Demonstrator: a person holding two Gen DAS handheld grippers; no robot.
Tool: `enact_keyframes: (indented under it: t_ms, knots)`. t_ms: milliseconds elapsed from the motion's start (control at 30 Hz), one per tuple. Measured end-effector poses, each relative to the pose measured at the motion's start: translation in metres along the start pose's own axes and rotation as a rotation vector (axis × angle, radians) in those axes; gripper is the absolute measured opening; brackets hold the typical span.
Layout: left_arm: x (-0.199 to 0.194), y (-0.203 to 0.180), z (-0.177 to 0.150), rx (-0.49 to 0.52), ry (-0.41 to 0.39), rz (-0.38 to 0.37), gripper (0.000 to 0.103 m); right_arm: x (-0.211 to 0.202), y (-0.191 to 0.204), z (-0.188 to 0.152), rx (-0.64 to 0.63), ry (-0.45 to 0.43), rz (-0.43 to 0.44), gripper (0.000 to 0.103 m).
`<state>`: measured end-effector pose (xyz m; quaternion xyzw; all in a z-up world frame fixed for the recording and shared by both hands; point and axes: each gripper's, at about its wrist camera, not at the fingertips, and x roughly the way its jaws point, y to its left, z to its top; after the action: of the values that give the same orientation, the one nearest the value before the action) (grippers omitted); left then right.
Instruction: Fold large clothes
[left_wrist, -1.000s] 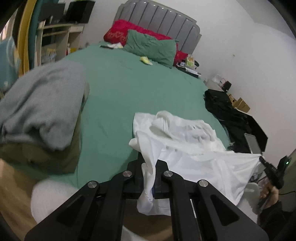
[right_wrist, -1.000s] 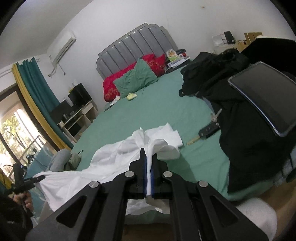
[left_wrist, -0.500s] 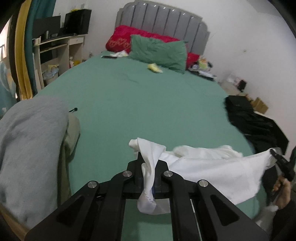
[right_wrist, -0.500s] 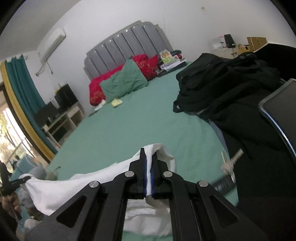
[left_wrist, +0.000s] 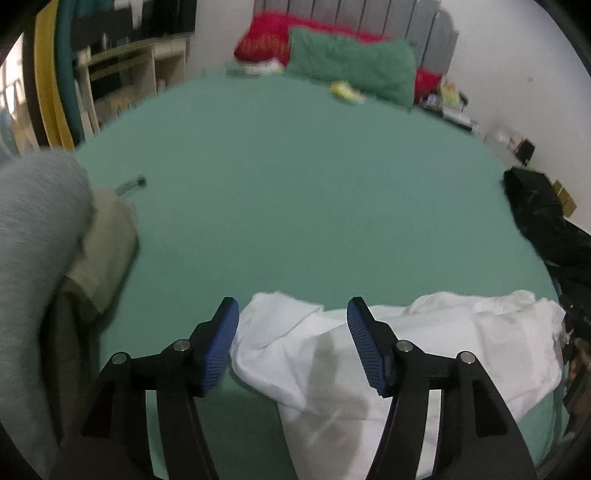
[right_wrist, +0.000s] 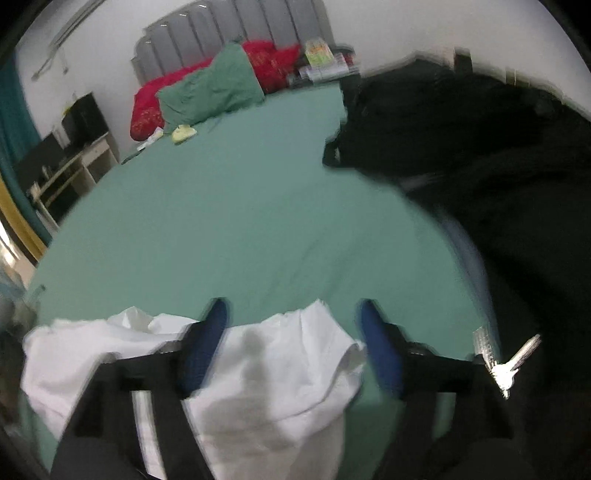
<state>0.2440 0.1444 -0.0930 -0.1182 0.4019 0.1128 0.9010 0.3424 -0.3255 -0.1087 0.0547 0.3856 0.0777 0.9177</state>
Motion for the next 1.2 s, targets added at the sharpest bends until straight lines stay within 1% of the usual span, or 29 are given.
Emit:
enact_keyframes:
  t_ms: [33,67,100,167,200,233,300,333,367,400,467,533,600,633,667,700,733,800,833,933,967,1000,1067,1100,1200]
  knots:
    - [-0.014,-0.010,-0.005,0.034,-0.034,-0.019,0.065,-0.012,0.006,0.000,-0.048,-0.030,-0.030,0.086]
    - [-0.024,-0.022,-0.011,0.084,-0.042,-0.053,0.065,-0.022,0.013,-0.002,-0.096,-0.055,-0.043,0.087]
    - [-0.027,-0.035,-0.014,0.122,-0.036,-0.076,0.065,-0.033,0.021,-0.005,-0.157,-0.081,-0.034,0.087]
    - [-0.035,-0.067,-0.030,0.255,0.012,-0.136,0.065,-0.050,0.042,-0.016,-0.288,-0.103,0.016,0.087]
    - [-0.036,-0.083,-0.039,0.320,0.043,-0.158,0.065,-0.055,0.055,-0.027,-0.367,-0.095,0.047,0.087]
    - [-0.036,-0.102,-0.051,0.392,0.084,-0.182,0.065,-0.059,0.069,-0.039,-0.442,-0.073,0.080,0.087]
    - [-0.031,-0.123,-0.067,0.464,0.147,-0.225,0.065,-0.060,0.087,-0.058,-0.531,-0.031,0.140,0.087]
    - [-0.028,-0.128,-0.071,0.480,0.157,-0.224,0.065,-0.059,0.095,-0.067,-0.568,0.000,0.170,0.087]
    - [-0.025,-0.135,-0.077,0.505,0.156,-0.193,0.065,-0.059,0.101,-0.077,-0.608,0.025,0.187,0.087]
    - [-0.021,-0.141,-0.082,0.523,0.152,-0.151,0.065,-0.059,0.107,-0.086,-0.647,0.041,0.186,0.087]
    - [-0.013,-0.145,-0.082,0.528,0.164,-0.116,0.065,-0.058,0.111,-0.097,-0.683,0.068,0.182,0.087]
    - [-0.008,-0.148,-0.081,0.516,0.186,-0.109,0.065,-0.054,0.108,-0.101,-0.674,0.086,0.176,0.087]
    - [0.000,-0.152,-0.080,0.530,0.206,-0.095,0.065,-0.047,0.104,-0.101,-0.649,0.097,0.139,0.087]
    - [0.002,-0.152,-0.078,0.536,0.210,-0.088,0.065,-0.046,0.100,-0.100,-0.640,0.097,0.125,0.085]
    - [0.006,-0.153,-0.076,0.545,0.221,-0.075,0.065,-0.045,0.099,-0.098,-0.631,0.096,0.124,0.079]
    - [0.007,-0.152,-0.073,0.542,0.224,-0.066,0.065,-0.045,0.097,-0.093,-0.610,0.098,0.131,0.077]
    - [0.007,-0.154,-0.069,0.538,0.224,-0.065,0.065,-0.045,0.095,-0.087,-0.581,0.099,0.142,0.073]
    - [0.007,-0.155,-0.063,0.534,0.218,-0.069,0.065,-0.041,0.095,-0.073,-0.509,0.097,0.169,0.044]
    - [0.008,-0.155,-0.060,0.537,0.213,-0.064,0.065,-0.037,0.095,-0.068,-0.484,0.102,0.163,0.023]
    - [0.013,-0.150,-0.051,0.518,0.195,-0.048,0.065,-0.029,0.099,-0.059,-0.445,0.087,0.157,0.003]
    - [0.013,-0.147,-0.047,0.497,0.184,-0.052,0.065,-0.028,0.099,-0.055,-0.434,0.080,0.157,0.003]
    - [0.012,-0.143,-0.042,0.472,0.175,-0.064,0.065,-0.029,0.098,-0.048,-0.406,0.070,0.174,0.003]
    - [0.013,-0.140,-0.036,0.453,0.170,-0.080,0.065,-0.029,0.096,-0.029,-0.342,0.048,0.214,0.004]
    - [0.015,-0.138,-0.033,0.451,0.169,-0.075,0.065,-0.033,0.096,-0.022,-0.327,0.028,0.221,0.003]
    - [0.023,-0.136,-0.025,0.459,0.166,-0.055,0.065,-0.027,0.102,-0.001,-0.347,-0.006,0.200,0.004]
